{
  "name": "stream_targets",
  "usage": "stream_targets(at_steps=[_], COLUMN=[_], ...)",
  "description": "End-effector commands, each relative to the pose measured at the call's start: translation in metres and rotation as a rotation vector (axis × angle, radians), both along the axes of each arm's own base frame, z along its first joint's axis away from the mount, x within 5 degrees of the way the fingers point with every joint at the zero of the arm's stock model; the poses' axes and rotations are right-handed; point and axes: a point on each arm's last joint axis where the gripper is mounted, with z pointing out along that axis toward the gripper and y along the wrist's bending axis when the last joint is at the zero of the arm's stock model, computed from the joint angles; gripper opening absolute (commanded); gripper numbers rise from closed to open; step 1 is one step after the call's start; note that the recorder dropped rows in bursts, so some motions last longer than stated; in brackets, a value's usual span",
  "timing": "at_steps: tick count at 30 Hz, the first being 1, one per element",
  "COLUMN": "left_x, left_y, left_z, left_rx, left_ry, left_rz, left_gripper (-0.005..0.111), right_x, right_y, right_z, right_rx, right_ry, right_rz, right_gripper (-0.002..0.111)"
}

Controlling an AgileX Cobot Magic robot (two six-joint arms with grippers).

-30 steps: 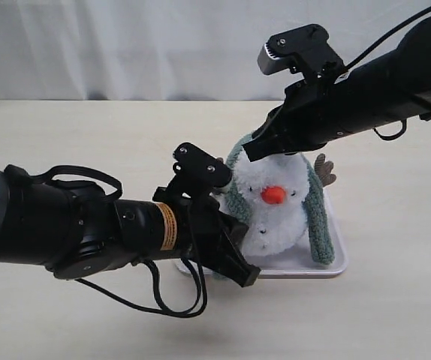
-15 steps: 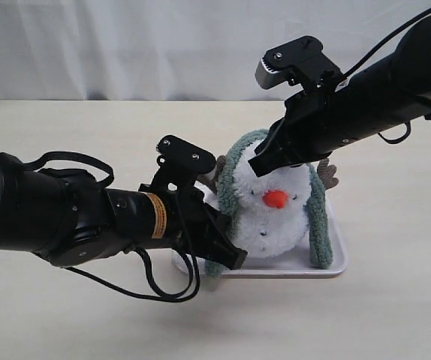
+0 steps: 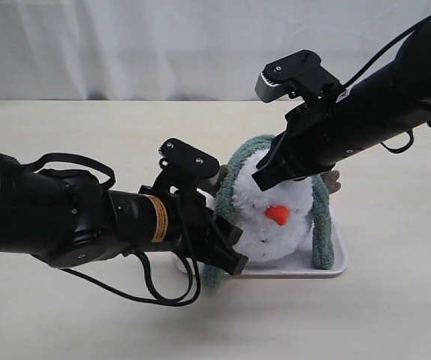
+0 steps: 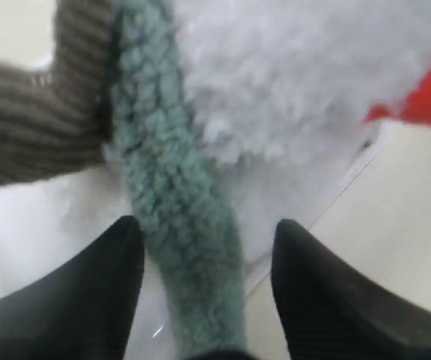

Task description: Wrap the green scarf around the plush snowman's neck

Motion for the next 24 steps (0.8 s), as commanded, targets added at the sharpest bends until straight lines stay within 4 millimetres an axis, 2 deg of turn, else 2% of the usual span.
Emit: stream_targets(at_steps=[1, 9, 13, 17, 19, 21, 24], left_x=[-0.003, -0.010, -0.013, -0.018, -0.021, -0.021, -0.014], left_y=[-0.002, 0.030, 0.032, 0.022, 0.015, 0.012, 0.013], left_z=[0.034, 0.070, 0.083, 0.095, 0.098, 0.099, 0.099], left_rx=[-0.087, 0.200, 0.183, 0.113, 0.098, 0.105, 0.149], left_ry=[-0.112, -0.257, -0.304, -0.444, -0.529, -0.586, -0.608], left_rz=[-0.065, -0.092, -0.103, -0.263, -0.375, -0.434, -0.430], left_gripper=[0.050, 0.050, 0.050, 0.049, 0.046, 0.037, 0.023], right_x=[-0.005, -0.005, -0.010, -0.016, -0.019, -0.021, -0.020], right_y=[-0.002, -0.002, -0.002, -0.002, -0.003, -0.003, -0.003], right_z=[-0.007, -0.007, -0.009, -0.011, -0.013, -0.014, -0.014], right_rx=[-0.036, -0.047, -0.072, -0.077, -0.082, -0.087, -0.087], right_ry=[0.039, 0.027, 0.059, 0.114, 0.139, 0.155, 0.153], right_rz=[0.035, 0.061, 0.127, 0.152, 0.161, 0.175, 0.176], right_gripper=[0.004, 0.004, 0.004, 0.004, 0.004, 0.004, 0.004])
